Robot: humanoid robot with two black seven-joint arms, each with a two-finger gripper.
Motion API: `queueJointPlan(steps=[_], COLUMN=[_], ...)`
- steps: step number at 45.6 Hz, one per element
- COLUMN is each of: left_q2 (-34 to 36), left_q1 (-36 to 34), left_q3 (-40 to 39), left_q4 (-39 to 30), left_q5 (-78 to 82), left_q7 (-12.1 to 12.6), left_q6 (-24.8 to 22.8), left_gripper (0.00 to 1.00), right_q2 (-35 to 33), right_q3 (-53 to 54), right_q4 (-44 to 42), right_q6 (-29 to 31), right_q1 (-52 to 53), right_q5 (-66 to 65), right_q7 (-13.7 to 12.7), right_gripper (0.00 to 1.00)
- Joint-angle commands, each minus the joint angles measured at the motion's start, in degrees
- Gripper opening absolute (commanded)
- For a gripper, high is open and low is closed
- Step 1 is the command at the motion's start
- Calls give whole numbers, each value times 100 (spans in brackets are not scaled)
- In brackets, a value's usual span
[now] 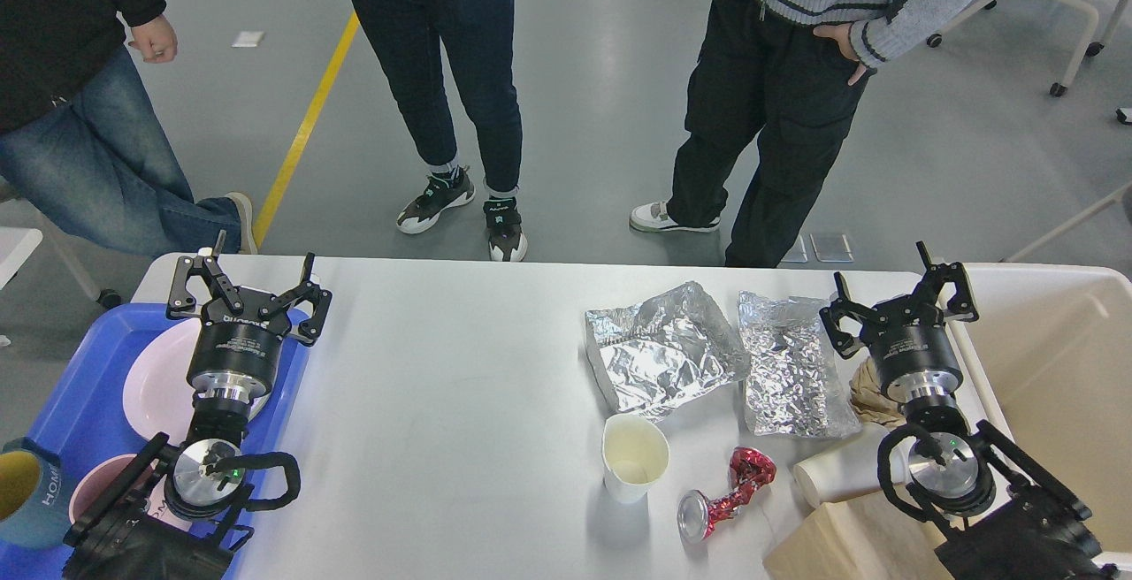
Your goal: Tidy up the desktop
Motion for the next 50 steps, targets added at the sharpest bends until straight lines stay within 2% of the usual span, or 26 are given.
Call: queueJointPlan(steps=[1,50], left_q2=[4,4], left_q1=[8,8], left_q3=[7,7], left_q4=[0,0], left_q5=[7,7], left_q7=[-4,-4], left_q6=[-4,-12], left_gripper=[96,96], right_q2=[0,-52], right_q3=[0,35], right_q4=[-5,74], right_q6=[0,-9], right_q1=[3,47], right_q5=[0,0], right_q7=[5,5], right_gripper=[100,100])
